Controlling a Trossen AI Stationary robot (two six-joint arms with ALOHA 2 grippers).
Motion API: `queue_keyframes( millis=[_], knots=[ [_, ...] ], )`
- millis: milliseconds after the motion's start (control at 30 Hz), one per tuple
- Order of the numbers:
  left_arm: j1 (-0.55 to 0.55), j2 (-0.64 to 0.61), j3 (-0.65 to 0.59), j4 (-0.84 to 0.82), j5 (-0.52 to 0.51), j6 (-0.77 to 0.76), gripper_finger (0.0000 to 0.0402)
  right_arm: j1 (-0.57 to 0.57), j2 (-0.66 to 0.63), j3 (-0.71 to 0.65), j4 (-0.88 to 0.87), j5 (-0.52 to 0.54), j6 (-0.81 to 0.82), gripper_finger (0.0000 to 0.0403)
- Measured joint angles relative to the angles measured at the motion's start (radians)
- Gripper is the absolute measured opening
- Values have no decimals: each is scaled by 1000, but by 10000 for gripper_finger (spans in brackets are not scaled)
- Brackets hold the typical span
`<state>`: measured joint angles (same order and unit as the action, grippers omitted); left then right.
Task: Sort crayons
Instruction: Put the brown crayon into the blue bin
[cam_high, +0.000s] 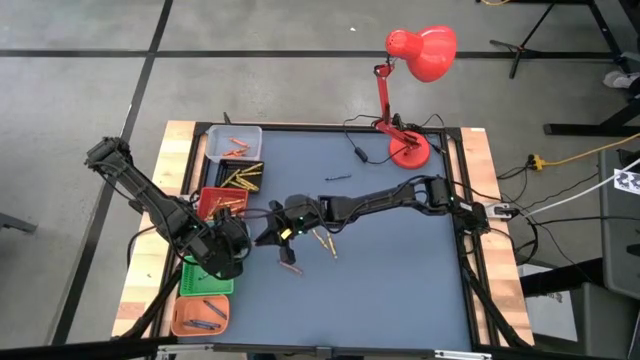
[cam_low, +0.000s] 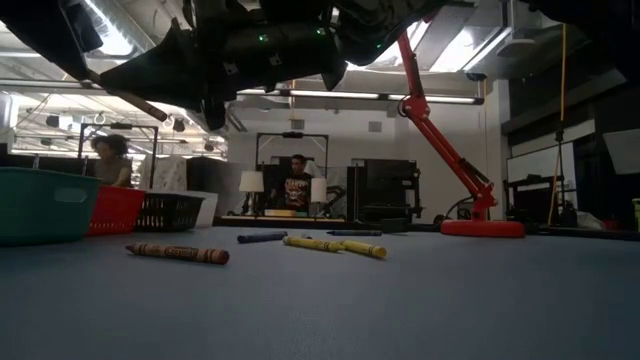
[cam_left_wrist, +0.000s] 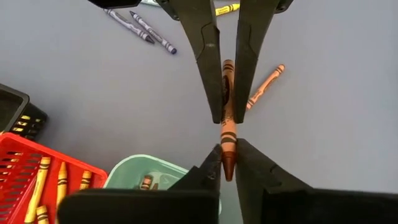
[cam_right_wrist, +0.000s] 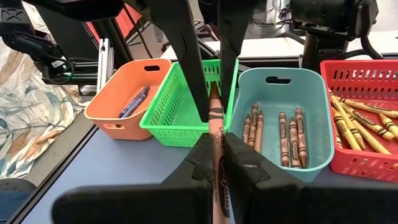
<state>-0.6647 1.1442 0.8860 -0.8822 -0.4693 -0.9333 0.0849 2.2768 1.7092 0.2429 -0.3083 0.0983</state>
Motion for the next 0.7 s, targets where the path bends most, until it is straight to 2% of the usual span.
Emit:
queue_keyframes(
  millis=[200, 400, 533, 700],
  knots=[
    [0, 0, 0, 1, 1, 1, 8, 0, 0, 0, -4, 2, 0, 25],
    [0, 0, 0, -3, 0, -9, 9, 0, 0, 0, -17, 10, 2, 90],
    [0, 0, 0, -75, 19, -121, 9, -19, -1, 0, -78, 9, 2, 125],
    [0, 0, 0, -221, 107, -289, 9, -78, -6, 0, -189, 9, 2, 137]
  ],
)
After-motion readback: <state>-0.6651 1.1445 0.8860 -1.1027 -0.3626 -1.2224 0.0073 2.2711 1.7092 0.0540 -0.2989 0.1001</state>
